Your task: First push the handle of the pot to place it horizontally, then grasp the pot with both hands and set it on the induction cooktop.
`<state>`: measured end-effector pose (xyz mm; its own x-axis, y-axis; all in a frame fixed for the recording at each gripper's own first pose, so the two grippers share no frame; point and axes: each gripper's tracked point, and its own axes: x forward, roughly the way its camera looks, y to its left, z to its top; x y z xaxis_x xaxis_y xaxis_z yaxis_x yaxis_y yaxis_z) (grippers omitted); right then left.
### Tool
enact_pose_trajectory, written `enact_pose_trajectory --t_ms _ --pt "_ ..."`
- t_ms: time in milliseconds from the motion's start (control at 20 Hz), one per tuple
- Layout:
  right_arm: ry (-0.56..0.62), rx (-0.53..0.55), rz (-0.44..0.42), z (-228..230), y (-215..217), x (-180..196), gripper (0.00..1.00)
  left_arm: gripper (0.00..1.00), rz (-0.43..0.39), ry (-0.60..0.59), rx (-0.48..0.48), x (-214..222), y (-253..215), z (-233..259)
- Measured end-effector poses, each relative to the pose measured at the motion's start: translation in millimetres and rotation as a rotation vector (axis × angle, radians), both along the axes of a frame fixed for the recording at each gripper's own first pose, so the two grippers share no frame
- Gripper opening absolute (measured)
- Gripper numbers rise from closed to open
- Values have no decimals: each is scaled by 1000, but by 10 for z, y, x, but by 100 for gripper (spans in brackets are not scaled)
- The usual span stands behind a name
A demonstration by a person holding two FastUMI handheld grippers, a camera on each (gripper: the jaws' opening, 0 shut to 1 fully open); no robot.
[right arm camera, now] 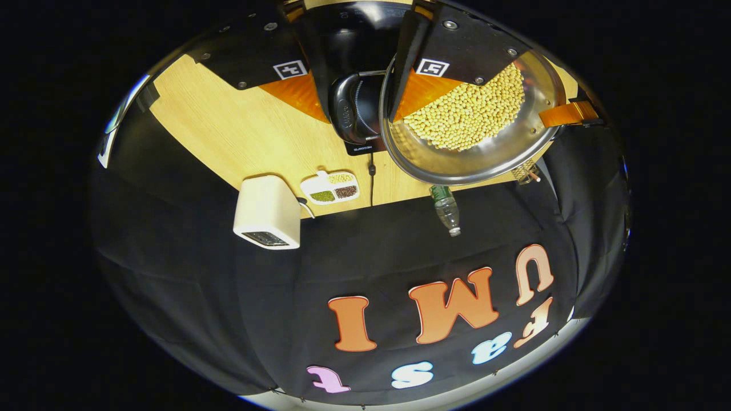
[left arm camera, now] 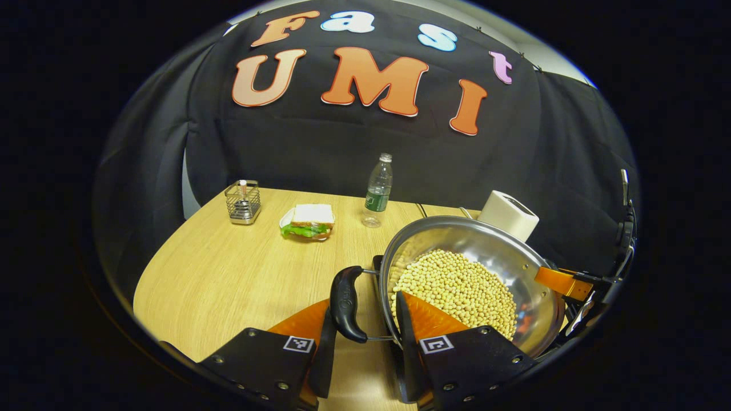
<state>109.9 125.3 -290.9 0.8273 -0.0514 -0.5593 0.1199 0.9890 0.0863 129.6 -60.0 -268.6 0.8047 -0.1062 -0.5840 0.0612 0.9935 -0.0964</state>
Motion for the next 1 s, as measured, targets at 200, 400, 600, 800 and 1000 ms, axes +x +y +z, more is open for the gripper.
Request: enact_pose_trajectory --t_ms 200,400,600,800,1000 --pt "24 2 -18 -149 -159 47 55 52 -20 11 2 98 -139 -118" --pt "47 2 -29 -281 -236 94 55 52 -22 20 6 183 -234 -249" --pt "66 4 -36 -386 -282 143 55 52 -25 27 10 259 -287 -366" --pt "78 2 -40 -456 -320 149 56 53 -33 25 19 299 -330 -431" --pt "29 6 -24 -299 -302 151 60 54 -18 -7 40 351 -284 -406"
